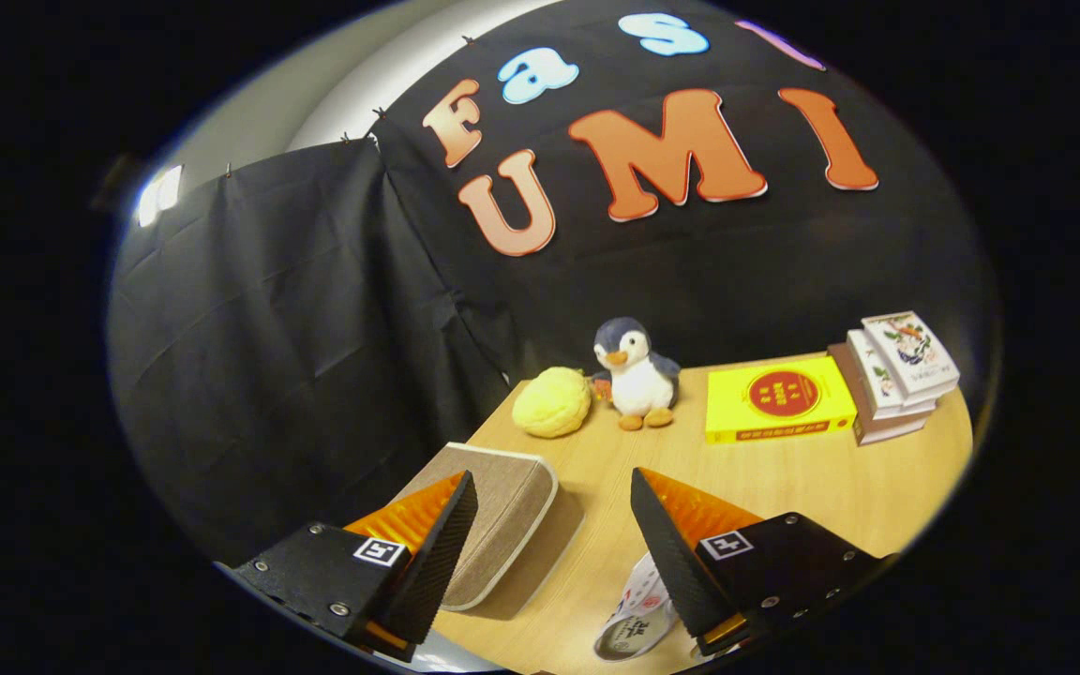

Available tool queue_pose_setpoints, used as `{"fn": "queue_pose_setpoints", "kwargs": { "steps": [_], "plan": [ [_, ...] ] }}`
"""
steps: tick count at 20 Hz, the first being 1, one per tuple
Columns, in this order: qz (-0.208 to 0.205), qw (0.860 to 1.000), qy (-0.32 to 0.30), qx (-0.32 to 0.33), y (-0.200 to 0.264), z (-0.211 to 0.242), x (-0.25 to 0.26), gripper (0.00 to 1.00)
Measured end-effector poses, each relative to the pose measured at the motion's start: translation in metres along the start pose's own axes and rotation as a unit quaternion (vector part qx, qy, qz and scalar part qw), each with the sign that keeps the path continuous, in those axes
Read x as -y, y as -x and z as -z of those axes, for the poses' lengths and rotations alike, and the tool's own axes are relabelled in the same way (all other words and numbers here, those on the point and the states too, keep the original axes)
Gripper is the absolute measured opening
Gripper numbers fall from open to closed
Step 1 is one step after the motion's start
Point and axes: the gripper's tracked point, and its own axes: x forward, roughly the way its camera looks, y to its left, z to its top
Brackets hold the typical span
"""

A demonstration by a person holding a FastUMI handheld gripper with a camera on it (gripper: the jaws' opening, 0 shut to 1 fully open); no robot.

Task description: Open the storage box then place both shoes into the box .Put the left shoe in first, then the right shoe, with the right side of both shoes facing outward in a uniform manner.

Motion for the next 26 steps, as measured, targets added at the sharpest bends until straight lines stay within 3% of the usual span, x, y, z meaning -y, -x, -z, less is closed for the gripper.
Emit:
{"fn": "queue_pose_setpoints", "kwargs": {
  "steps": [4, 11, 16, 19, 26],
  "plan": [
    [-0.030, 0.997, -0.023, -0.072, -0.020, 0.046, -0.018, 0.98],
    [-0.087, 0.979, -0.068, -0.172, -0.056, 0.118, -0.049, 0.98],
    [-0.125, 0.967, -0.104, -0.198, -0.073, 0.136, -0.065, 0.98],
    [-0.128, 0.961, -0.123, -0.210, -0.084, 0.145, -0.064, 0.98],
    [-0.167, 0.938, -0.196, -0.231, -0.098, 0.160, -0.076, 0.98]
  ]
}}
